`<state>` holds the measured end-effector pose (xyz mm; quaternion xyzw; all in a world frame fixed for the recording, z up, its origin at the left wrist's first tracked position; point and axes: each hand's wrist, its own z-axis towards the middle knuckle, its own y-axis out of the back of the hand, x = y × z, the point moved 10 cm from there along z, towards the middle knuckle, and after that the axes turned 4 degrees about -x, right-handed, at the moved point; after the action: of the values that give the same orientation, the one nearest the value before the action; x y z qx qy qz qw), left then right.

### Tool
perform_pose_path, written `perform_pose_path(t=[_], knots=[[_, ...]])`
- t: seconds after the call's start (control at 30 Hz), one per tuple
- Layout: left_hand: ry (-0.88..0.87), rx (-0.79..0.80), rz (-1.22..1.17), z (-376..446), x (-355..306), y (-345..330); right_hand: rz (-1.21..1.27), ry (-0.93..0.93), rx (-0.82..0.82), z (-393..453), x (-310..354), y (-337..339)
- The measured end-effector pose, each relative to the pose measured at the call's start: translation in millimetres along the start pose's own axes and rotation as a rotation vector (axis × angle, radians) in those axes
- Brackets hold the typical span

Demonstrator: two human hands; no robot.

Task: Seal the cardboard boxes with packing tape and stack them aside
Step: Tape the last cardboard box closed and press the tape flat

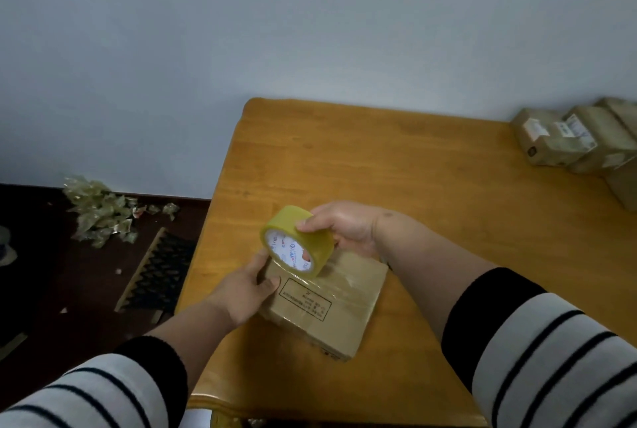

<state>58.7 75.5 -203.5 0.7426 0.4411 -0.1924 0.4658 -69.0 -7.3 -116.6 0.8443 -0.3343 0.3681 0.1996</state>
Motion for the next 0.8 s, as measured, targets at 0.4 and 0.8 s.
perform_pose_path(t=[0.4, 0.8], knots=[[0.034, -0.048, -0.029, -3.6, -4.3, -1.0, -0.093, -0.179, 0.028, -56.6, -65.1, 43.0], [0.056, -0.121, -0.04, -17.6, -3.0, -3.4, -0.302, -0.412, 0.064, -93.0, -98.7, 74.8]])
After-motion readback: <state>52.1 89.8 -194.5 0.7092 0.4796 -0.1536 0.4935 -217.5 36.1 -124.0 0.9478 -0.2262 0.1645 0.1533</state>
